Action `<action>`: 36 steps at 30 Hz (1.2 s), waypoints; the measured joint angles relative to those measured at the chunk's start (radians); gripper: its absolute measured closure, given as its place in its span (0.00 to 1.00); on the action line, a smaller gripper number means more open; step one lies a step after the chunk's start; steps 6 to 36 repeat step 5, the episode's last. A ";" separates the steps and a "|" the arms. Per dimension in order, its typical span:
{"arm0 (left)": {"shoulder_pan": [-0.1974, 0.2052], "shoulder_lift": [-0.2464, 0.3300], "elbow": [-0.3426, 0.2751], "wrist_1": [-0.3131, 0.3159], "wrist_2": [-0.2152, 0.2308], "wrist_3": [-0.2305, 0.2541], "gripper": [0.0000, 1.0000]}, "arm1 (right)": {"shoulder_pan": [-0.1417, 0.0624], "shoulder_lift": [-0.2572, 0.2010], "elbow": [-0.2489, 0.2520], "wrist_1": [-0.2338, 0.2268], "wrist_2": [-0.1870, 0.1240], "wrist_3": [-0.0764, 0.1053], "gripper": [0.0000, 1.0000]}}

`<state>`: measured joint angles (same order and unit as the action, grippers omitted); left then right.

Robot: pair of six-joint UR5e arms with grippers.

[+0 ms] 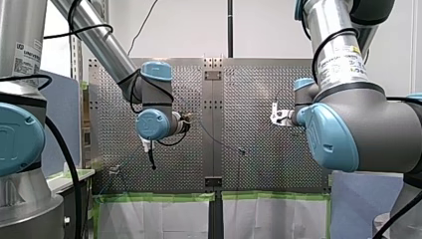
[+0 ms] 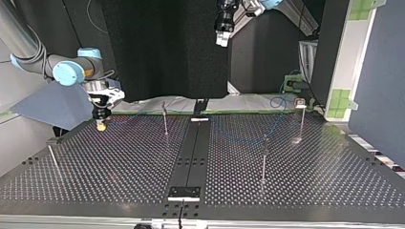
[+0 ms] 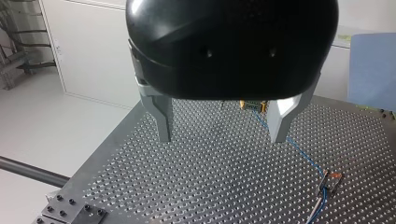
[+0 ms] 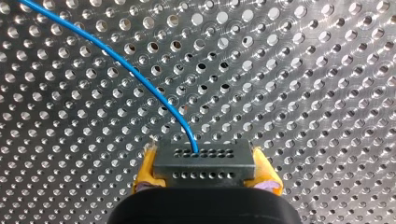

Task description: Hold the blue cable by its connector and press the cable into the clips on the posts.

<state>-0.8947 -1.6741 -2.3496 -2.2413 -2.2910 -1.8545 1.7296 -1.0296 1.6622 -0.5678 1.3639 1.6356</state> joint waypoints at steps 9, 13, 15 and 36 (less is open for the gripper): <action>0.000 0.000 0.000 0.000 0.000 0.000 0.00 | 0.000 0.000 0.000 0.000 0.000 0.000 1.00; 0.000 0.000 0.000 0.000 0.000 0.000 0.00 | 0.000 0.000 0.000 0.000 0.000 0.000 1.00; 0.000 0.000 0.000 0.000 0.000 0.000 0.00 | 0.000 0.000 0.000 0.000 0.000 0.000 1.00; 0.000 0.000 0.000 0.000 0.000 0.000 0.00 | 0.000 0.000 0.000 0.000 0.000 0.000 1.00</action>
